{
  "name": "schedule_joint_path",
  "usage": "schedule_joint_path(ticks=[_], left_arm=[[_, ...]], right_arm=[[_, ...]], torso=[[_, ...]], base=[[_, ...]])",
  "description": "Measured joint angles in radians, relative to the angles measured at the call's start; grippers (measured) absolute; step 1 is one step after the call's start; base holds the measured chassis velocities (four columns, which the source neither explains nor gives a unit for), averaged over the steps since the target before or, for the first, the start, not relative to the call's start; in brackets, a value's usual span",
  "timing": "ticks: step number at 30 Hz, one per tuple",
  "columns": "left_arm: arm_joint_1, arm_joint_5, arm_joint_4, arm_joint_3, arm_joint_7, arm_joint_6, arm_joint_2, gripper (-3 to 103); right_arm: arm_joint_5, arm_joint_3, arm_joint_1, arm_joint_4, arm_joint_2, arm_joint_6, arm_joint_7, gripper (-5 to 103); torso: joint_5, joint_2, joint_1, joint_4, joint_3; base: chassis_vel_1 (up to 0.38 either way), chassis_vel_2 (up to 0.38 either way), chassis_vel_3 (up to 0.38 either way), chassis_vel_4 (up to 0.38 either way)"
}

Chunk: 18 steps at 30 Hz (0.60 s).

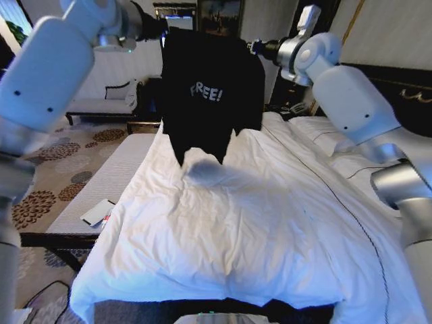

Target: Fold the clothes on the bed.

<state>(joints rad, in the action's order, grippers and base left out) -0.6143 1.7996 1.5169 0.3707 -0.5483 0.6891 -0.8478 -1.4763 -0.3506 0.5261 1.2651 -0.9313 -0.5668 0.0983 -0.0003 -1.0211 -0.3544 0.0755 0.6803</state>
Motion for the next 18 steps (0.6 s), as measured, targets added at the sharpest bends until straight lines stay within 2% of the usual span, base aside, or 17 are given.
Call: schedule_joint_path(ticks=[3, 4, 6, 7, 10, 11, 14, 15, 16, 18], left_arm=[[0.012, 0.094, 0.131, -0.040, -0.053, 0.014, 0.110, 0], [0.012, 0.094, 0.131, -0.040, -0.053, 0.014, 0.110, 0], [0.024, 0.164, 0.227, -0.077, -0.090, 0.021, 0.193, 0], [0.024, 0.164, 0.227, -0.077, -0.090, 0.021, 0.193, 0], [0.067, 0.255, 0.367, -0.154, -0.128, 0.026, 0.311, 0], [0.067, 0.255, 0.367, -0.154, -0.128, 0.026, 0.311, 0], [0.150, 0.328, 0.477, -0.284, -0.143, 0.029, 0.436, 0], [0.188, 0.337, 0.504, -0.324, -0.133, 0.030, 0.478, 0], [0.188, 0.337, 0.504, -0.324, -0.133, 0.030, 0.478, 0], [0.275, 0.349, 0.558, -0.405, -0.100, 0.027, 0.567, 0]], right_arm=[[-0.103, 0.042, -0.027, 0.147, 0.065, -0.069, 0.088, 0], [-0.103, 0.042, -0.027, 0.147, 0.065, -0.069, 0.088, 0], [-0.196, 0.077, -0.049, 0.248, 0.102, -0.115, 0.169, 0], [-0.196, 0.077, -0.049, 0.248, 0.102, -0.115, 0.169, 0], [-0.307, 0.129, -0.074, 0.378, 0.157, -0.165, 0.277, 0], [-0.307, 0.129, -0.074, 0.378, 0.157, -0.165, 0.277, 0], [-0.385, 0.156, -0.090, 0.499, 0.224, -0.175, 0.359, 0], [-0.408, 0.167, -0.101, 0.538, 0.251, -0.175, 0.379, 0], [-0.408, 0.167, -0.101, 0.538, 0.251, -0.175, 0.379, 0], [-0.448, 0.202, -0.133, 0.601, 0.308, -0.175, 0.415, 0]], torso=[[0.0004, 0.000, 0.000, 0.0004, 0.000], [0.0004, 0.000, 0.000, 0.0004, 0.000], [0.0005, 0.000, 0.000, 0.0000, 0.000], [0.0005, 0.000, 0.000, 0.0000, 0.000], [-0.0001, 0.000, 0.000, -0.0004, 0.000], [-0.0001, 0.000, 0.000, -0.0004, 0.000], [0.0003, 0.000, 0.000, -0.0001, 0.000], [0.0002, 0.000, 0.000, -0.0001, 0.000], [0.0002, 0.000, 0.000, -0.0001, 0.000], [0.0001, 0.000, 0.001, 0.0001, 0.000]], base=[[0.000, 0.000, 0.000, 0.000], [0.000, 0.000, 0.000, 0.000], [0.000, 0.000, 0.000, 0.000], [0.000, 0.000, 0.000, 0.000], [0.000, 0.000, 0.000, 0.000], [0.000, 0.000, 0.000, 0.000], [0.000, 0.000, 0.000, 0.000], [0.000, 0.000, 0.000, 0.000], [0.000, 0.000, 0.000, 0.000], [0.000, 0.000, 0.000, 0.000]])
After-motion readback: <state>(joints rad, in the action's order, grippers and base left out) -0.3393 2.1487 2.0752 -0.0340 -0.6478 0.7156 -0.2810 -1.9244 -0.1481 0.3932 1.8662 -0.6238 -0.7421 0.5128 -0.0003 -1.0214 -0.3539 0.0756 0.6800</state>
